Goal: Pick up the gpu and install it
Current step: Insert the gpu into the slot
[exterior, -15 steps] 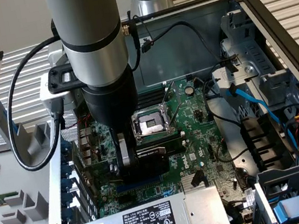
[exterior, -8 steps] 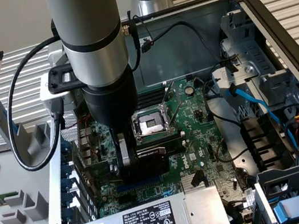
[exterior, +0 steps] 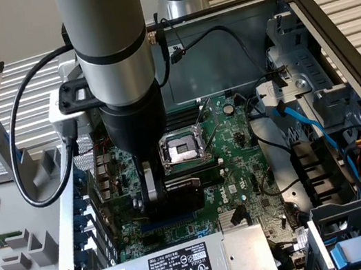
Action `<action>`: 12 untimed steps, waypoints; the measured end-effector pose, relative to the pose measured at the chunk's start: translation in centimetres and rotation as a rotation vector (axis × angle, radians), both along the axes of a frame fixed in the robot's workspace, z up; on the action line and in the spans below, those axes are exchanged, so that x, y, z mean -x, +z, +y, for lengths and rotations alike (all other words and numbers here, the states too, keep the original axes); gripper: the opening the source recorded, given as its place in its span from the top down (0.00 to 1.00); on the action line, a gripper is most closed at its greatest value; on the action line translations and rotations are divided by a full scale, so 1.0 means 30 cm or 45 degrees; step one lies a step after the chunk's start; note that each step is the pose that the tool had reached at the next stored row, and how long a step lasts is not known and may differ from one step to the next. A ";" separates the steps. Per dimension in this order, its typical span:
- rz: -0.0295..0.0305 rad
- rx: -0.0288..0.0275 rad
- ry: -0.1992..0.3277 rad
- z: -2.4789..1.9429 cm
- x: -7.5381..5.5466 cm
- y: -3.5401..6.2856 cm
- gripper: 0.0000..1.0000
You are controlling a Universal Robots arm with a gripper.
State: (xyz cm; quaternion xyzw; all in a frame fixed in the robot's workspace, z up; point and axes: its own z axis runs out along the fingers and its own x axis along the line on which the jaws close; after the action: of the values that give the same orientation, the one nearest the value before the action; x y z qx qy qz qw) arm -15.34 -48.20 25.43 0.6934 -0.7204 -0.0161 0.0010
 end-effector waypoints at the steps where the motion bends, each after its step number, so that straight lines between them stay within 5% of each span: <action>1: 0.0000 0.0000 0.000 0.000 0.000 0.000 0.73; 12: -0.0001 -0.0003 0.000 -0.002 0.000 -0.001 0.73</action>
State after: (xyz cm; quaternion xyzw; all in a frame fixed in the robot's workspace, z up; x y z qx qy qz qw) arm -15.34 -48.26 25.39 0.6934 -0.7204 -0.0162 0.0009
